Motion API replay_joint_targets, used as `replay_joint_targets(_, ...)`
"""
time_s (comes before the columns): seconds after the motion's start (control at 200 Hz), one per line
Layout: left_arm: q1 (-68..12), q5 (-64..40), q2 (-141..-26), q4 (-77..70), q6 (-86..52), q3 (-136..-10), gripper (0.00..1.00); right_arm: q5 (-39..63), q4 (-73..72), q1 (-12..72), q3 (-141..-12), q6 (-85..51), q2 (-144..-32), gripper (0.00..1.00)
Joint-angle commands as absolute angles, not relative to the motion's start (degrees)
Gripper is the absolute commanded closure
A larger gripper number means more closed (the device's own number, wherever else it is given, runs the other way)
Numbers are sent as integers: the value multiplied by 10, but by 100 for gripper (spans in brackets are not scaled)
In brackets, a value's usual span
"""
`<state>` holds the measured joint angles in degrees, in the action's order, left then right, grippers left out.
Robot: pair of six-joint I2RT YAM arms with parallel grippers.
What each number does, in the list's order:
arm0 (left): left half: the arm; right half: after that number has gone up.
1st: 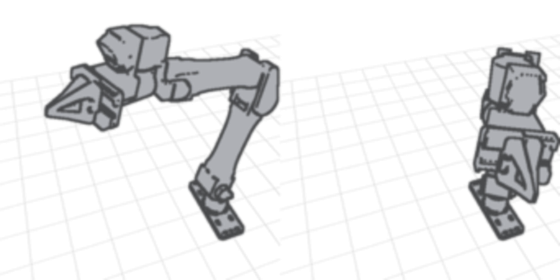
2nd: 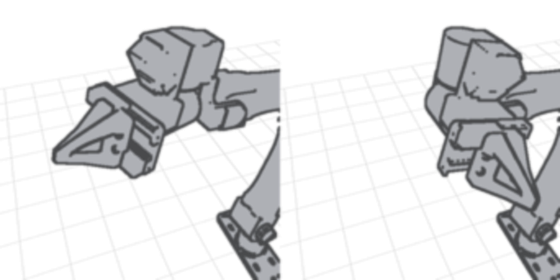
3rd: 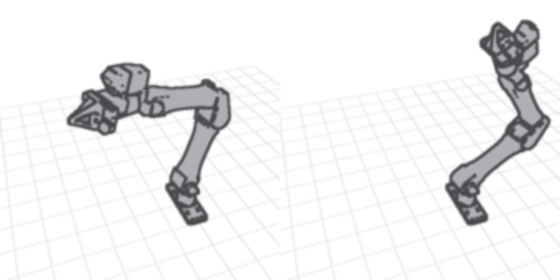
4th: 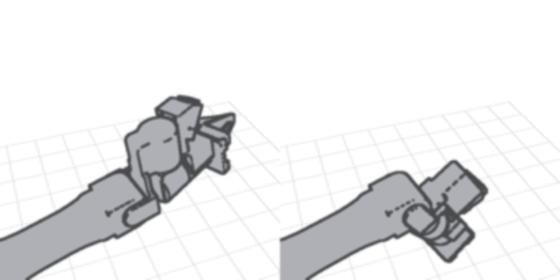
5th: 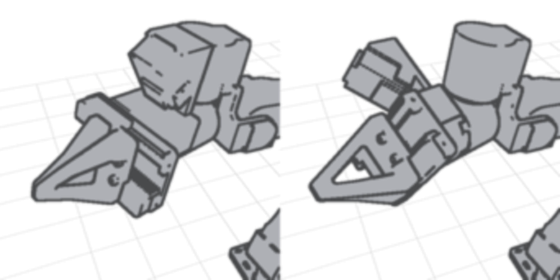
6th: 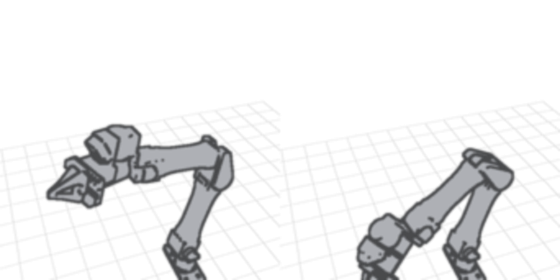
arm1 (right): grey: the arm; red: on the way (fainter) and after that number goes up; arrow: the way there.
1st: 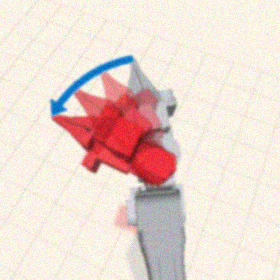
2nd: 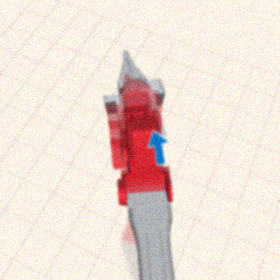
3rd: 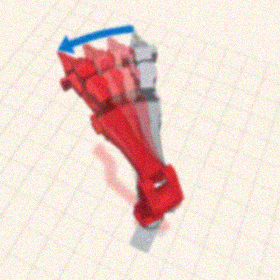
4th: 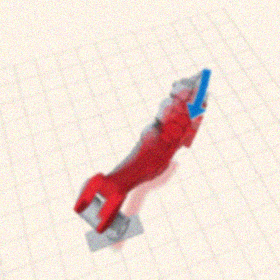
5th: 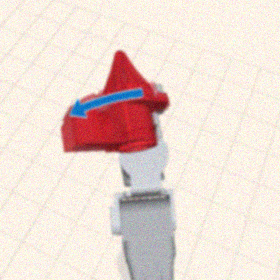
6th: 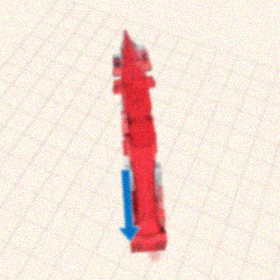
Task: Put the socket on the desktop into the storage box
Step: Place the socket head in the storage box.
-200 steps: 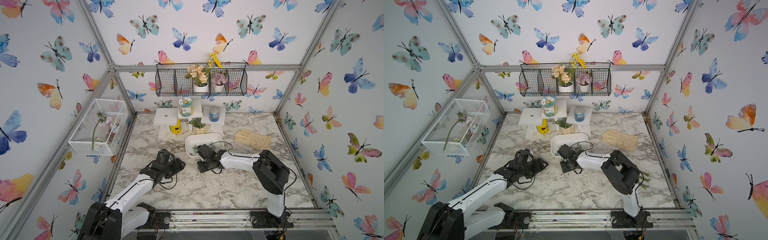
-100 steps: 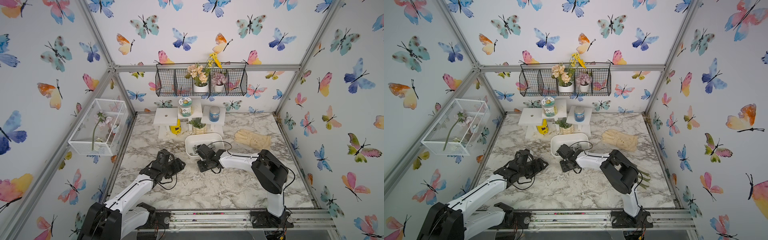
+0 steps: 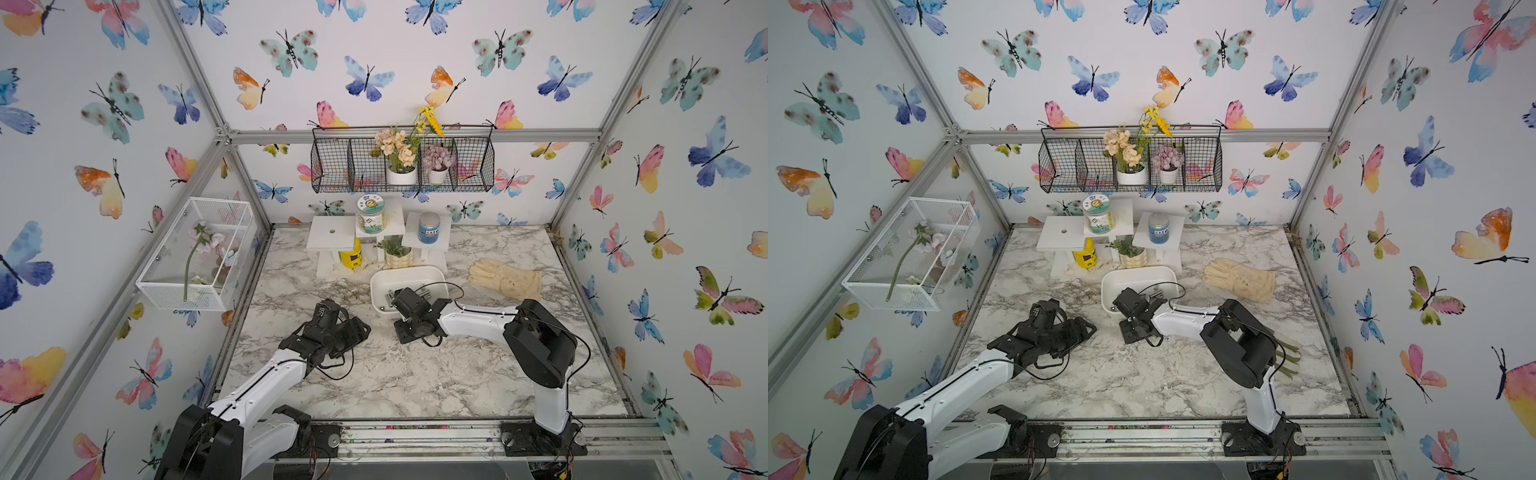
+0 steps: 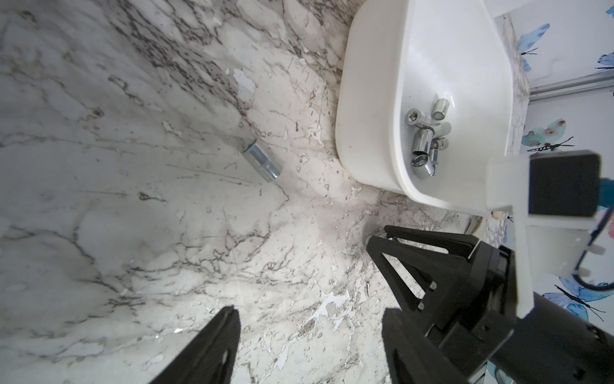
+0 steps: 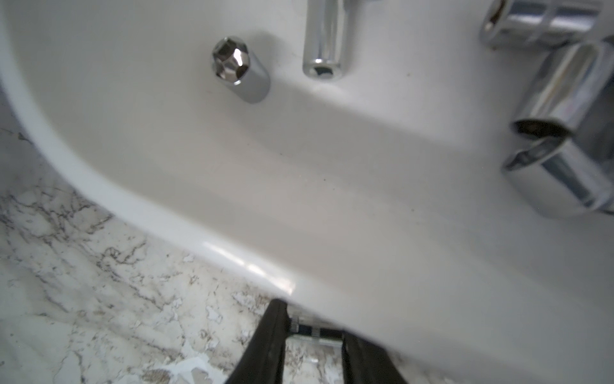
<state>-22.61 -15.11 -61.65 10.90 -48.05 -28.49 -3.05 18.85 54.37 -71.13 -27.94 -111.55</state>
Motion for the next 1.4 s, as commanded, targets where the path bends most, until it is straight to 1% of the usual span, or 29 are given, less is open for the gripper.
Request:
replay_joint_targets(0.0,-226,-155,-616,110,-480,-294,27,-54,214,548,-707,-283,-1083,73)
replay_joint_targets(0.36,-267,-148,-661,86,-494,-336,27,-90,229,544,-700,-271,-1013,72)
replay_joint_targets(0.641,-314,-134,-713,72,-504,-386,27,-90,234,484,-732,-238,-1006,72)
replay_joint_targets(0.856,-330,-131,-734,67,-508,-407,27,-81,238,432,-775,-221,-1037,72)
replay_joint_targets(1.061,-335,-130,-742,72,-506,-418,28,-83,251,390,-825,-210,-1091,71)
replay_joint_targets(1.392,-335,-119,-733,84,-501,-407,28,-125,275,376,-897,-192,-1176,70)
